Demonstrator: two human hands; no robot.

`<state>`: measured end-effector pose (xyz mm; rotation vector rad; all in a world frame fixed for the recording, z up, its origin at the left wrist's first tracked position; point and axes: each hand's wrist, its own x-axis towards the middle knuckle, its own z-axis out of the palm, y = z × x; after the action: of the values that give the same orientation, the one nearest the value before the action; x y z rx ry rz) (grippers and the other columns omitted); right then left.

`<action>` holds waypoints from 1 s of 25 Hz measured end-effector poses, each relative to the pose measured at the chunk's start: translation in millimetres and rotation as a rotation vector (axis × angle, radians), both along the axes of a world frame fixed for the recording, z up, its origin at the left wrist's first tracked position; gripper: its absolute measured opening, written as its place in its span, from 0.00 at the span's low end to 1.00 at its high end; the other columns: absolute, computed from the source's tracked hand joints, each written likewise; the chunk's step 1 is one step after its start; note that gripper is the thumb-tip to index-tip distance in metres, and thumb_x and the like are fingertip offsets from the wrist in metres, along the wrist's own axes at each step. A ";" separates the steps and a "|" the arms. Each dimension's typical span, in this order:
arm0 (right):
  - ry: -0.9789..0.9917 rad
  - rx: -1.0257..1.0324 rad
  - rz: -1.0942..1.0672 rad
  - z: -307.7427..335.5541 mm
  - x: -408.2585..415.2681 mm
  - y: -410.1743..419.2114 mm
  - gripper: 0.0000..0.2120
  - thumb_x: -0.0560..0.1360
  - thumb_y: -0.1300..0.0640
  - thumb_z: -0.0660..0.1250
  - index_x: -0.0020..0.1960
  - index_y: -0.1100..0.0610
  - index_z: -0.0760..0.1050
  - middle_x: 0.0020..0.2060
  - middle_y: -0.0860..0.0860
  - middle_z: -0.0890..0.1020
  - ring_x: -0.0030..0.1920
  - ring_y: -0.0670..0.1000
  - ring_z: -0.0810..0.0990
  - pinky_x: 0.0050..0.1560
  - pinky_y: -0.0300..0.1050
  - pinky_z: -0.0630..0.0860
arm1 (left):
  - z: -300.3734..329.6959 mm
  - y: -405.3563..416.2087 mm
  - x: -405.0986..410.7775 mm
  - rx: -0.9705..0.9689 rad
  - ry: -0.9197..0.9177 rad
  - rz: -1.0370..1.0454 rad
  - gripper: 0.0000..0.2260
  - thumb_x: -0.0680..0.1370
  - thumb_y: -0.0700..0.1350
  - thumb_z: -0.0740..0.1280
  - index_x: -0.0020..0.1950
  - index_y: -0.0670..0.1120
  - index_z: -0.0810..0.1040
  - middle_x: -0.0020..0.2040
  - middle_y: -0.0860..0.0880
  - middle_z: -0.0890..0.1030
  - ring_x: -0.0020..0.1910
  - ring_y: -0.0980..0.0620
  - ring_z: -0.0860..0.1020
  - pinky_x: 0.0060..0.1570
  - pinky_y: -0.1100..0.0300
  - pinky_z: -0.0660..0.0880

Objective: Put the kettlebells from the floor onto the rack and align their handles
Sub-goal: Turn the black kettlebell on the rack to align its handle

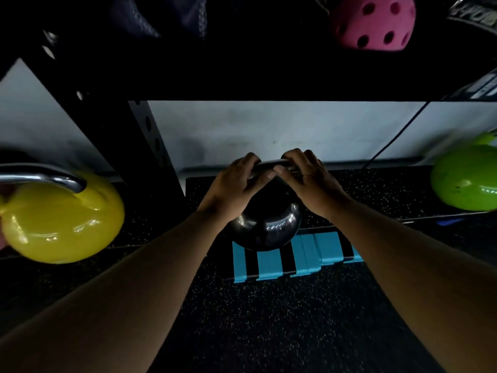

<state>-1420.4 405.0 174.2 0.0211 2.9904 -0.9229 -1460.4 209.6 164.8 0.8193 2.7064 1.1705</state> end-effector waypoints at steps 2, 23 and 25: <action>-0.002 -0.078 -0.036 2.5 -2.4 3.7 0.21 0.75 0.32 0.58 0.57 0.48 0.70 0.52 0.52 0.77 0.49 0.52 0.79 0.37 0.40 0.71 | 2.3 -0.5 -0.6 -0.018 0.006 0.001 0.16 0.79 0.61 0.58 0.52 0.50 0.71 0.44 0.54 0.76 0.38 0.62 0.73 0.34 0.67 0.65; -0.064 -0.549 -0.396 -1.4 6.4 -34.7 0.24 0.78 0.34 0.53 0.49 0.52 0.78 0.36 0.53 0.84 0.36 0.53 0.83 0.39 0.49 0.78 | -4.0 25.8 -10.1 0.385 -0.521 0.461 0.35 0.79 0.65 0.54 0.80 0.55 0.42 0.81 0.45 0.47 0.77 0.40 0.56 0.66 0.46 0.64; -0.020 -0.679 -0.522 -7.4 8.6 -51.4 0.22 0.79 0.37 0.55 0.54 0.50 0.80 0.39 0.52 0.84 0.37 0.50 0.81 0.38 0.45 0.75 | -2.0 23.3 -27.3 0.352 -0.550 0.421 0.35 0.79 0.65 0.52 0.80 0.55 0.41 0.81 0.46 0.49 0.78 0.41 0.56 0.68 0.48 0.61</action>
<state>-1411.9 353.7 166.8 0.8119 2.5131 -1.9058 -1487.8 232.9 162.8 -0.0836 2.2878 1.6812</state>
